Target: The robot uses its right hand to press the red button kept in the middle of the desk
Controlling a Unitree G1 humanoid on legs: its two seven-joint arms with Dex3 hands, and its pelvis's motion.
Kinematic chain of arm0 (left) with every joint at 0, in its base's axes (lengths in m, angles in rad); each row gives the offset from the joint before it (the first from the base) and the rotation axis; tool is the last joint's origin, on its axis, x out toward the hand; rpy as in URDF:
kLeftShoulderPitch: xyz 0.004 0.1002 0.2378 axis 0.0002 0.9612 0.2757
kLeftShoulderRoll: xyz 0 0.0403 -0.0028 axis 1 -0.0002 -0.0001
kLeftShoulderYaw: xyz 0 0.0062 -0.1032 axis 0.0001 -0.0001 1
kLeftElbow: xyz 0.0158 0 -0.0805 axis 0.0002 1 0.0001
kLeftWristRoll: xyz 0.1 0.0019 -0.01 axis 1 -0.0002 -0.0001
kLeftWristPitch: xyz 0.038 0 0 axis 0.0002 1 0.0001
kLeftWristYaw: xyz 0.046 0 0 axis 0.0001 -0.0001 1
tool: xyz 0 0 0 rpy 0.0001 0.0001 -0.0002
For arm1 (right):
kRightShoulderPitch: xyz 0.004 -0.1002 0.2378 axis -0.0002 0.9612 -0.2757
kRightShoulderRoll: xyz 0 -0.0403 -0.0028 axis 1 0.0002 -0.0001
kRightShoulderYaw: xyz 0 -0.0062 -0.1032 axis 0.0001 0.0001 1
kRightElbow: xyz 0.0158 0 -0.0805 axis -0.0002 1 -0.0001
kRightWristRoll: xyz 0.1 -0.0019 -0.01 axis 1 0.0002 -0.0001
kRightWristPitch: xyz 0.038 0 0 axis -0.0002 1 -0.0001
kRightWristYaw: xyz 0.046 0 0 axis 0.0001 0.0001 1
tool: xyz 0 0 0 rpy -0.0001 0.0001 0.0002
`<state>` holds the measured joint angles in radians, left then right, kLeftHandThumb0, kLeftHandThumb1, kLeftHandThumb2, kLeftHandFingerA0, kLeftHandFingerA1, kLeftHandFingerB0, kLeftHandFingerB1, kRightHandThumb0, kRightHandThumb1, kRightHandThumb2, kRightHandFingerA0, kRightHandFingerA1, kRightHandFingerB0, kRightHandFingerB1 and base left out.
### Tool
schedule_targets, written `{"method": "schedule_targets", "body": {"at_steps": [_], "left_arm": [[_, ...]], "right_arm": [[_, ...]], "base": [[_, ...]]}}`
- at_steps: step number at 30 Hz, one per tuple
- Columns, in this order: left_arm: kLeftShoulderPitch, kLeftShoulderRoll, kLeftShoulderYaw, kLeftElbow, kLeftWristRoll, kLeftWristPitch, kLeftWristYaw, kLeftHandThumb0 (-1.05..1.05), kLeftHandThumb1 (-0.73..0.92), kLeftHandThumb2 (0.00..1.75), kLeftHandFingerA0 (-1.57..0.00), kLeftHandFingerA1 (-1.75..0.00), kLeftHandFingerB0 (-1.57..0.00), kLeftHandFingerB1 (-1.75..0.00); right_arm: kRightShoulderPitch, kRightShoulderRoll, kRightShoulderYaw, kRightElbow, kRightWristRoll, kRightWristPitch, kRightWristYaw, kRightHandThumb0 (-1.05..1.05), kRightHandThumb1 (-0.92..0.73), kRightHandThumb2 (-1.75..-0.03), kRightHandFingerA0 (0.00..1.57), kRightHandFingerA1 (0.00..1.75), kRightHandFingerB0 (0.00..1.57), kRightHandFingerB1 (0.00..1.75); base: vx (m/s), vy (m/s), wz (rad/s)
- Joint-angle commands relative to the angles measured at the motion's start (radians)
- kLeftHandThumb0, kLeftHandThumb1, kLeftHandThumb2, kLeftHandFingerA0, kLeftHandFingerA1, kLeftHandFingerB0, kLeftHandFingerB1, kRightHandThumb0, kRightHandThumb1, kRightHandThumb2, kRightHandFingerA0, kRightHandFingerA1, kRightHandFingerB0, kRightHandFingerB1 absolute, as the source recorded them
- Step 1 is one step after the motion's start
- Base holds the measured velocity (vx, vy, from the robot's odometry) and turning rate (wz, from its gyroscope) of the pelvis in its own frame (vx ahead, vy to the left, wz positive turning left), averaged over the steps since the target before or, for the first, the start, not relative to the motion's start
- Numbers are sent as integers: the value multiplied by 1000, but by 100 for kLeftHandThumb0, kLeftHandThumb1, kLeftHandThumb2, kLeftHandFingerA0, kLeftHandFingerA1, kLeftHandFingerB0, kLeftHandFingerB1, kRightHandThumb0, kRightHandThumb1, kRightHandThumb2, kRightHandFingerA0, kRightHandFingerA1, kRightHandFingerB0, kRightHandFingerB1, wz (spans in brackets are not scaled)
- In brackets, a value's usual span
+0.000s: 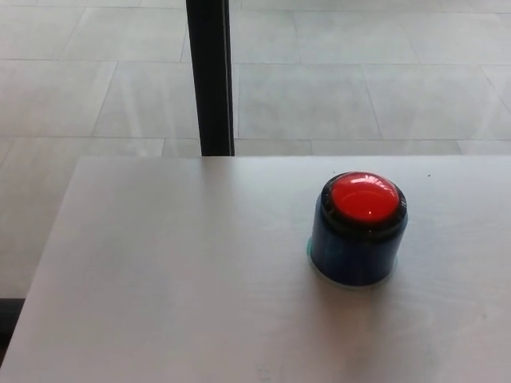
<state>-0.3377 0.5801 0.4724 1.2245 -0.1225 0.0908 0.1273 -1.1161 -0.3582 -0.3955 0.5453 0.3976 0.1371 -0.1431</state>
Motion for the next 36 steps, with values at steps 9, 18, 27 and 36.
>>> {"method": "schedule_targets", "body": {"at_steps": [9, 18, 27, 36], "left_arm": [[-3, 7, 4, 10, -27, 13, 17, -49, 74, 126, -38, -92, 0, -65], [1, 7, 3, 4, -35, 13, 9, -50, 74, 124, -45, -97, 0, -65], [6, 13, -2, -2, -37, 18, 1, -48, 80, 112, -24, -114, 0, -53], [5, 13, -2, -1, -51, 14, -5, -48, 78, 115, -19, -109, 0, -52]], "right_arm": [[25, 225, 210, 129, -86, -51, 147, -31, -37, -134, 98, 175, 71, 171], [76, 280, 270, 171, -119, -35, 171, -35, -42, -131, 101, 175, 73, 171], [186, 297, 296, 164, -166, 18, 145, -30, -43, -131, 96, 175, 68, 169], [240, 304, 308, 219, -202, -28, 150, -30, -44, -129, 97, 175, 71, 170]], "base": [[0, 0, 0], [0, 0, 0], [0, 0, 0], [0, 0, 0]]}}
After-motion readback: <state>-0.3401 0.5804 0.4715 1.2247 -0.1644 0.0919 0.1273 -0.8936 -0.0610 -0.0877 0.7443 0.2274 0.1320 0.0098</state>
